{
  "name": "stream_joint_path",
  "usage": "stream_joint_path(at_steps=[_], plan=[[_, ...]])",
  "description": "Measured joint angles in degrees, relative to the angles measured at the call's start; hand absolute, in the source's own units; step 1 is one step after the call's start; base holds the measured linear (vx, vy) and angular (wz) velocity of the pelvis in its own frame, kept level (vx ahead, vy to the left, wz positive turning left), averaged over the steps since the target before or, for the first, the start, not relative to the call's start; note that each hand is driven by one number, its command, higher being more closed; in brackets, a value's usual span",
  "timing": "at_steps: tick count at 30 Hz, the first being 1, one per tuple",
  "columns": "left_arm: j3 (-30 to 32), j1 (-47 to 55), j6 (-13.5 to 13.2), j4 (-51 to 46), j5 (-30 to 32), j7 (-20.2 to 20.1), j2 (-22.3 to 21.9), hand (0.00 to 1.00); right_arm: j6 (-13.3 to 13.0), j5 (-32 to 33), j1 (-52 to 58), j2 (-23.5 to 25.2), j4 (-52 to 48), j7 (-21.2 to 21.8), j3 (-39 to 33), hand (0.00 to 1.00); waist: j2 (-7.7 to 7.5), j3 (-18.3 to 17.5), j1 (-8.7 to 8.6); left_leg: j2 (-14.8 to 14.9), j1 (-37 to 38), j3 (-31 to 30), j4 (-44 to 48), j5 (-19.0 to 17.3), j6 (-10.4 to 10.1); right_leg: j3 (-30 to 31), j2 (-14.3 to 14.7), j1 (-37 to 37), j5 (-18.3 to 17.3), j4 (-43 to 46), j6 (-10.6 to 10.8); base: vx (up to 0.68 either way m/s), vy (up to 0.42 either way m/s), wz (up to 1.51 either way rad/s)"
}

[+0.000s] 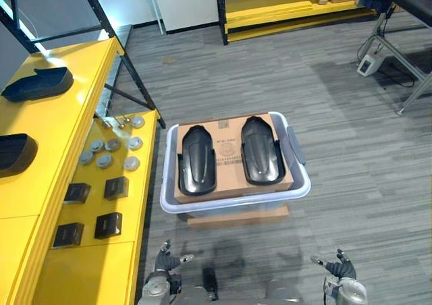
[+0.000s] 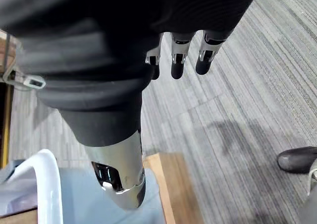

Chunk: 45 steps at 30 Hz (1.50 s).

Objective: Walk over and take plastic housings, then place them on the shelf

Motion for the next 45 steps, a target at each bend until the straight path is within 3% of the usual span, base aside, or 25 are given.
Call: stream_joint_path(at_steps=[1,2,7,11,15,20,22,28,38,39,42,45], plan=[[0.0,0.2,0.0,0.0,0.0,0.0,0.2,0.0,0.0,0.2,0.5,0.0,-6.8,-1.1,-1.2,0.0,-0.39,-0.4,0.01,0.0,-1.0,0.5,0.0,0.0,0.0,0.8,0.1,-1.2,0.5,-0.5,0.1,0.01,0.021,-0.21],[0.0,0.2,0.0,0.0,0.0,0.0,0.4,0.0,0.0,0.2,0.4,-0.1,-9.6,-1.6,-1.8,0.0,0.05,-0.7,0.02,0.1,-1.3,0.6,0.0,0.0,0.0,1.1,0.2,-1.4,0.9,-0.9,0.1,0.02,0.035,-0.23],[-0.1,1.4,-0.2,-2.0,0.5,0.0,0.7,0.0,-0.5,-0.7,-1.9,-2.2,-26.0,-4.5,-6.3,0.0,-0.98,-0.8,0.04,-0.1,-3.1,0.3,0.0,0.0,0.1,1.3,0.3,-1.3,3.5,-4.9,0.8,0.02,0.038,-0.05],[-0.1,1.6,-0.3,-2.0,0.5,-0.1,0.8,0.0,-1.0,-2.9,-4.7,-3.1,-32.3,-6.1,-6.3,0.0,-1.14,-0.9,0.08,-0.2,-3.8,-0.6,0.0,0.3,0.5,0.5,0.2,-1.3,3.9,-5.6,0.6,0.0,0.007,0.12],[-0.5,1.8,-0.8,-2.0,0.5,-0.3,0.8,0.0,-1.8,-6.3,-10.0,-6.4,-32.0,-7.5,-3.7,0.0,-0.98,-0.8,0.07,-0.4,-5.2,-3.1,0.0,1.0,0.7,-2.1,0.3,-1.4,4.0,-6.0,0.6,-0.04,-0.011,0.29],[-2.0,1.8,-1.5,-2.5,0.5,-1.2,0.7,0.0,-1.0,-9.5,-22.8,-11.4,-19.9,-8.8,3.5,0.0,-0.12,0.4,0.91,-0.5,-7.4,-5.0,-0.3,2.2,0.9,-4.0,0.3,-2.6,4.3,-6.0,0.4,-0.05,-0.002,0.23],[-3.2,0.7,-1.7,-2.9,0.5,-1.1,0.4,0.0,-0.1,-9.3,-29.8,-13.3,-12.2,-9.3,4.6,0.0,1.22,2.8,1.97,-0.5,-9.2,-6.0,-0.3,3.2,1.0,-5.1,0.4,-3.5,4.9,-6.0,0.4,-0.07,0.015,0.22],[-3.7,-1.0,-2.4,-4.0,0.1,0.2,0.4,0.0,1.7,-7.2,-44.6,-14.8,1.7,-9.7,6.6,0.0,1.97,8.6,3.6,-0.1,-12.7,-7.8,0.0,5.4,0.7,-7.5,0.9,-5.7,5.6,-5.9,-0.1,-0.05,0.0,0.19],[-5.6,-4.5,-2.8,-4.5,-2.0,1.8,0.2,0.0,2.8,-6.4,-54.3,-16.0,17.9,-10.0,9.1,0.0,3.37,12.5,4.76,-0.1,-16.3,-9.1,0.0,7.9,-1.5,-8.2,0.7,-9.2,5.9,-5.2,-0.2,-0.02,-0.004,0.05],[-5.6,-4.6,-3.1,-4.8,-2.1,2.1,0.2,0.0,2.8,-6.3,-55.3,-15.9,19.6,-9.4,9.8,1.0,3.52,12.7,4.74,-0.1,-16.7,-9.3,0.0,8.3,-1.6,-8.4,0.7,-9.4,5.9,-5.1,-0.2,-0.02,-0.038,0.05],[-5.9,-5.9,-3.8,-5.1,-2.4,2.7,0.3,0.0,3.4,-6.8,-57.9,-15.7,22.3,-8.1,10.3,1.0,3.54,14.5,4.9,0.0,-16.8,-10.3,-0.1,9.8,-3.0,-8.5,0.7,-9.4,6.1,-5.0,-0.5,-0.04,-0.046,0.04],[-7.7,-7.0,-3.9,-5.1,-2.5,2.7,0.3,0.0,3.7,-7.1,-58.2,-15.6,22.3,-7.4,10.7,1.0,3.65,15.1,4.89,0.2,-17.1,-10.4,-0.1,10.2,-2.9,-8.7,0.8,-9.5,6.2,-5.0,-0.7,-0.05,-0.02,0.03]])
